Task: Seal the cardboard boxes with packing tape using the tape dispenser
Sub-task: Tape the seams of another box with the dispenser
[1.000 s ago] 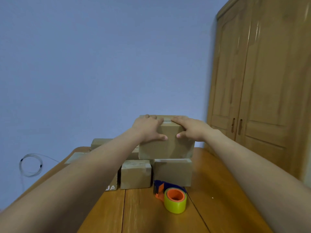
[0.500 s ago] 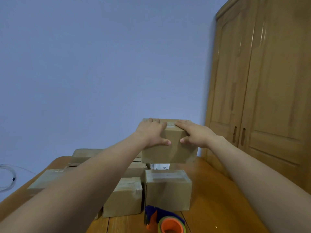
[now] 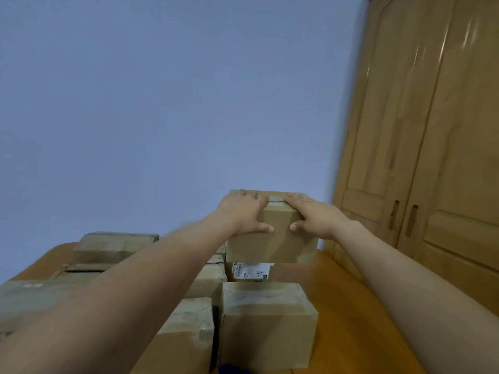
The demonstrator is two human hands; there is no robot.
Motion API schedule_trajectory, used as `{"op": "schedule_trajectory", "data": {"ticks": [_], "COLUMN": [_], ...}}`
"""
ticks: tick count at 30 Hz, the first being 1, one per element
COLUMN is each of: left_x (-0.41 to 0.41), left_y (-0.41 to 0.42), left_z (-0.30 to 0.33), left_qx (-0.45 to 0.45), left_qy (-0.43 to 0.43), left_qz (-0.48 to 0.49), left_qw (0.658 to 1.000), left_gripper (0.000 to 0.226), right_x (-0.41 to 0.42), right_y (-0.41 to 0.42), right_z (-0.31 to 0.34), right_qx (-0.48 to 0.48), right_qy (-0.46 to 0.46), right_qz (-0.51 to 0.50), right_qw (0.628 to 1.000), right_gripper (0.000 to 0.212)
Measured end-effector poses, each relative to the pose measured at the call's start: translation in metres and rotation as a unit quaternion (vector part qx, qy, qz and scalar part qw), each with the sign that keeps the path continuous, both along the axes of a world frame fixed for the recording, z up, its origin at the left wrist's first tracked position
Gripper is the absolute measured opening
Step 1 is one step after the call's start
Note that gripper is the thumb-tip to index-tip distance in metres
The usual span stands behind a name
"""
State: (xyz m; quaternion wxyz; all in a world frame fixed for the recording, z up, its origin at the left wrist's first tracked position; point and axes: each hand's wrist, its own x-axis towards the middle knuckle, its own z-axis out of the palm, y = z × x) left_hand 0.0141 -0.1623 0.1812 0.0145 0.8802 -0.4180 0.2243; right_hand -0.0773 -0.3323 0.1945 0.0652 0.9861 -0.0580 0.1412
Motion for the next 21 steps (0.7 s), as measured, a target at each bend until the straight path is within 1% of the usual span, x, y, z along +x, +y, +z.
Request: {"op": "schedule_trajectory", "data": {"ticks": [10, 18, 21], "left_x": [0.056, 0.079, 0.082], "left_y": [-0.048, -0.069, -0.071], "left_z": [-0.064, -0.114, -0.127], "left_qx": [0.011, 0.052, 0.064], "left_qy": [0.056, 0.12, 0.146], "left_qz": [0.01, 0.014, 0.014], "left_qw": [0.998, 0.991, 0.987], "left_gripper": [0.082, 0.082, 0.079], "right_x": [0.053, 0.078, 0.085], "right_y": [-0.04, -0.058, -0.06], "right_z": [-0.061, -0.112, -0.127], "right_qx": [0.034, 0.062, 0.074], "right_qy": [0.034, 0.08, 0.098], "right_qz": [-0.011, -0.024, -0.025], "right_qw": [0.999, 0.995, 0.992], "right_gripper": [0.075, 0.074, 0.073]}}
